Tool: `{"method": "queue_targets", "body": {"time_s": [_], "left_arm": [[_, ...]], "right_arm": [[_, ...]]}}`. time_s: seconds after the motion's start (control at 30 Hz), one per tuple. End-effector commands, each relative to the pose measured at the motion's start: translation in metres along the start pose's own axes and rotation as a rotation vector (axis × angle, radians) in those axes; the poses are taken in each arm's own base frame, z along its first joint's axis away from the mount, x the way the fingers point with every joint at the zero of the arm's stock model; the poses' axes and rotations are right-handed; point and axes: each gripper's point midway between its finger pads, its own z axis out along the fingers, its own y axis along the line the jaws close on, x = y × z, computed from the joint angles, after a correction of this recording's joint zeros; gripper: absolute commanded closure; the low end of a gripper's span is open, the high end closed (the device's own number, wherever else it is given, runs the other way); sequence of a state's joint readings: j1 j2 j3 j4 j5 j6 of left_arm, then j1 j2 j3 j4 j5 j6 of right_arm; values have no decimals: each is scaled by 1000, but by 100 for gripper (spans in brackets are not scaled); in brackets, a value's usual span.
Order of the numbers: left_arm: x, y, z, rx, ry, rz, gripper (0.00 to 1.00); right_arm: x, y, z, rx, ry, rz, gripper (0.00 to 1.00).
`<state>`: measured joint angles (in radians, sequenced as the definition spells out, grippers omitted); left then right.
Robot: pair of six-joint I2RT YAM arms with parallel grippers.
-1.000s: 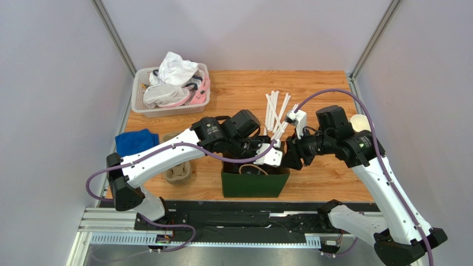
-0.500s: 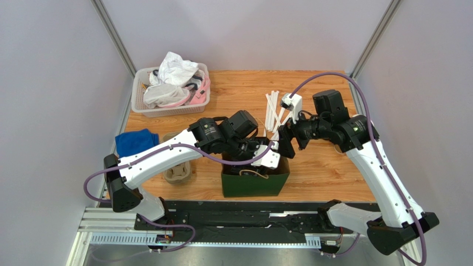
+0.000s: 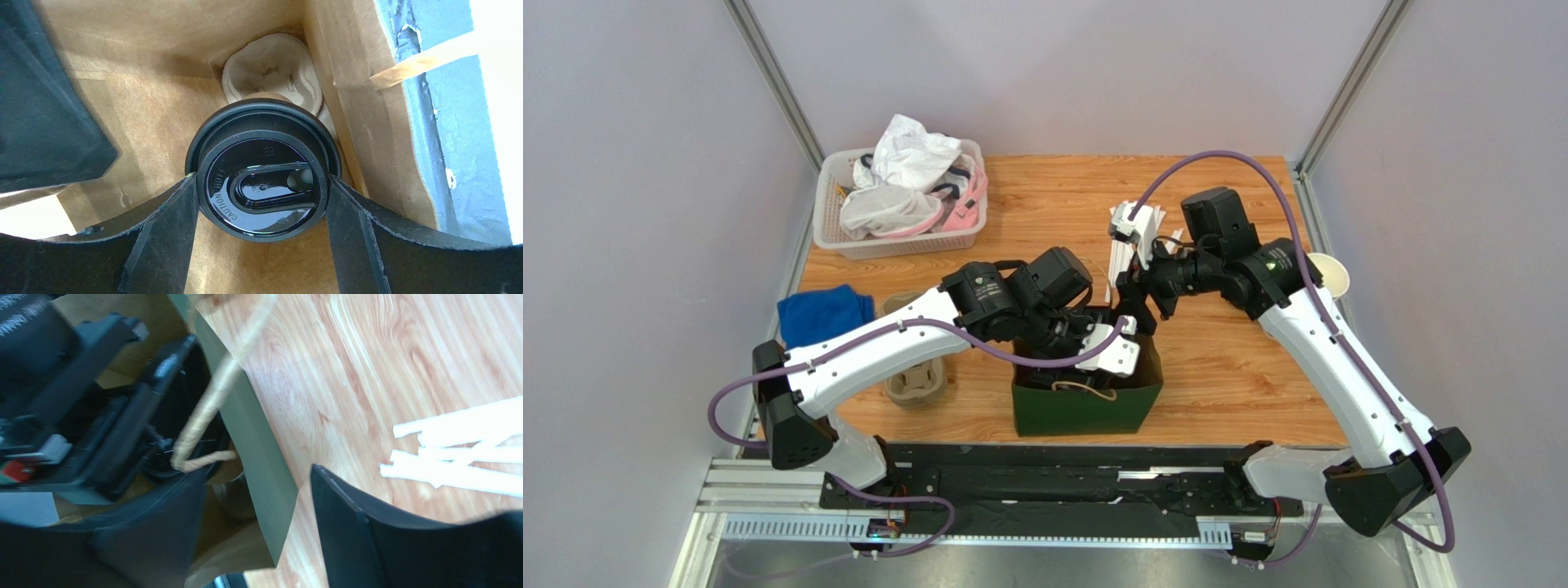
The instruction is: Pack the takeout coffee
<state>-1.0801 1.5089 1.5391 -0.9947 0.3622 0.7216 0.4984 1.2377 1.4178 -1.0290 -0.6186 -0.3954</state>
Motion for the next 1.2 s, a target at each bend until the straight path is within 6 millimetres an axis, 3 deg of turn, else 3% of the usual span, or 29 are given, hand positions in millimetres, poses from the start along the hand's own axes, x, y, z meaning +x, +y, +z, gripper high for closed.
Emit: {"method": "queue_targets", "body": {"time_s": [0.0, 0.07, 0.1, 0.13, 0.3, 0.43, 0.63, 0.9, 1.17], "left_arm": [[-4, -1, -11, -35, -25, 25, 93], [3, 0, -11, -58, -5, 7, 93], [2, 2, -16, -87, -15, -7, 93], [5, 4, -17, -108, -4, -12, 93], [24, 5, -23, -216, 12, -37, 93], [42, 9, -28, -310, 48, -40, 93], [71, 17, -24, -445, 91, -42, 93], [81, 31, -29, -614, 60, -73, 97], [91, 34, -17, -666, 61, -53, 97]], "right_arm": [[-19, 1, 3, -4, -74, -99, 51], [-22, -1, 1, 7, -82, -105, 69], [-26, 1, -1, 7, -92, -104, 91], [-29, 3, -4, 7, -106, -103, 100], [-49, 21, -23, 28, -215, -119, 100], [-48, 30, -28, 67, -255, -132, 100], [-29, 48, -21, 126, -270, -210, 100], [-18, 59, -14, 163, -261, -170, 100], [-16, 62, -11, 148, -246, -148, 100]]}}
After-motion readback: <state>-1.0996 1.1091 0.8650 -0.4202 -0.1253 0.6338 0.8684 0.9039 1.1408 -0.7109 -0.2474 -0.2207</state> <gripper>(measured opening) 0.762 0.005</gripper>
